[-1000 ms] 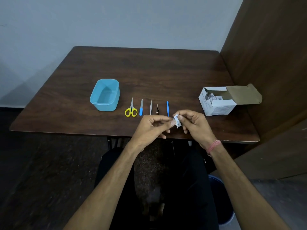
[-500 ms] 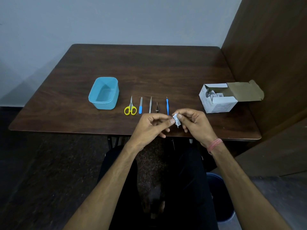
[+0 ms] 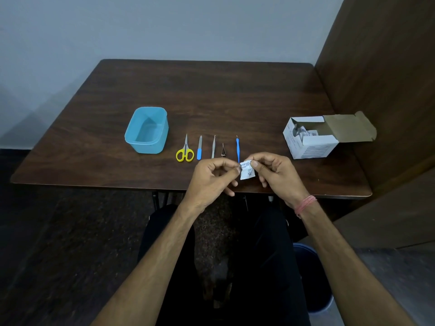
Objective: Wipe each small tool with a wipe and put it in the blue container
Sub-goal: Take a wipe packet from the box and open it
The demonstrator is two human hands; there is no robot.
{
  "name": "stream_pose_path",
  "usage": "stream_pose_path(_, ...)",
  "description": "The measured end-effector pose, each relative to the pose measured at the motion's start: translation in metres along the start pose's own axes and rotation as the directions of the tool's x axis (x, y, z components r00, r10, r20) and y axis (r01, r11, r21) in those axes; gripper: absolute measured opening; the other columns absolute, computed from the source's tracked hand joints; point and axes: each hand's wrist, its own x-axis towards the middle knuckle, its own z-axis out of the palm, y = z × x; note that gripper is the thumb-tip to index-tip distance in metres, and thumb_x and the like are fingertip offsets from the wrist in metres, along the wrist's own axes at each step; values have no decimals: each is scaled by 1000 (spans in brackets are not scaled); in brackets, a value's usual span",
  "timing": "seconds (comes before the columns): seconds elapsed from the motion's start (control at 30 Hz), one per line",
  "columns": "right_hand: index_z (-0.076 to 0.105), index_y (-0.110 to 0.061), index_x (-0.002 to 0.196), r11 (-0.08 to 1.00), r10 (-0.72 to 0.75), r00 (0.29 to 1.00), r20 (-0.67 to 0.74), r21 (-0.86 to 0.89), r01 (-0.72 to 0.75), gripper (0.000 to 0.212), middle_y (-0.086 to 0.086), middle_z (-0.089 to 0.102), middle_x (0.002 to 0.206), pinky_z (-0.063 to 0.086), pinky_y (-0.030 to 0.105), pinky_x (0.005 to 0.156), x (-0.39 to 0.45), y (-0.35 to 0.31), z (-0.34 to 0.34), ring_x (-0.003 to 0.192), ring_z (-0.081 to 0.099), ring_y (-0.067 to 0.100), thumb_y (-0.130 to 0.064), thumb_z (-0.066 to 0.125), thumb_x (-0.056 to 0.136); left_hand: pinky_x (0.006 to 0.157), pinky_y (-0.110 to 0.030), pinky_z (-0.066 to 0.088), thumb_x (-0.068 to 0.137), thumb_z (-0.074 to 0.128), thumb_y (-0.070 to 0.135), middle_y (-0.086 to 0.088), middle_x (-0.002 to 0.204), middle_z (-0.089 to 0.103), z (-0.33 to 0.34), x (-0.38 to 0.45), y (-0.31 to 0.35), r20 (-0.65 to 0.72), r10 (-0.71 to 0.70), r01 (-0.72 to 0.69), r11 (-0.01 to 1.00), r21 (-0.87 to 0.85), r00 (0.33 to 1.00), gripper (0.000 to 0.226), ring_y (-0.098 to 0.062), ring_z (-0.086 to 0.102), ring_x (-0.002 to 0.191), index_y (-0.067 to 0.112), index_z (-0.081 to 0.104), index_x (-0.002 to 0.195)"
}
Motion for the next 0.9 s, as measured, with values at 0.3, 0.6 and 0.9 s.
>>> stream_pose_path(0.3,81,-14,121,998,17,1000,15,55,-18,21,0,78,92,52,23,57,-2,-2,0,66,58,10,-14,80,100,49,-33,63,103,74,-1,2,84,76,5,-2,-5,-125,28,-30,999,-12,992,21,-19,73,63,18,82,101)
stream_pose_path(0.6,79,-8,106,993,29,998,-56,120,-22,14,-6,74,79,51,21,54,0,2,0,60,58,9,-7,85,94,50,-37,64,103,78,3,0,99,80,8,-8,-6,-149,115,-105,992,73,982,13,-22,73,63,16,79,106)
stream_pose_path(0.9,80,-13,104,993,26,999,-41,117,-21,14,-6,76,80,53,20,55,-1,0,0,60,60,9,-8,85,93,49,-33,63,103,79,5,-5,96,84,9,-8,-7,-184,107,-94,992,81,977,17,-20,75,63,12,85,117)
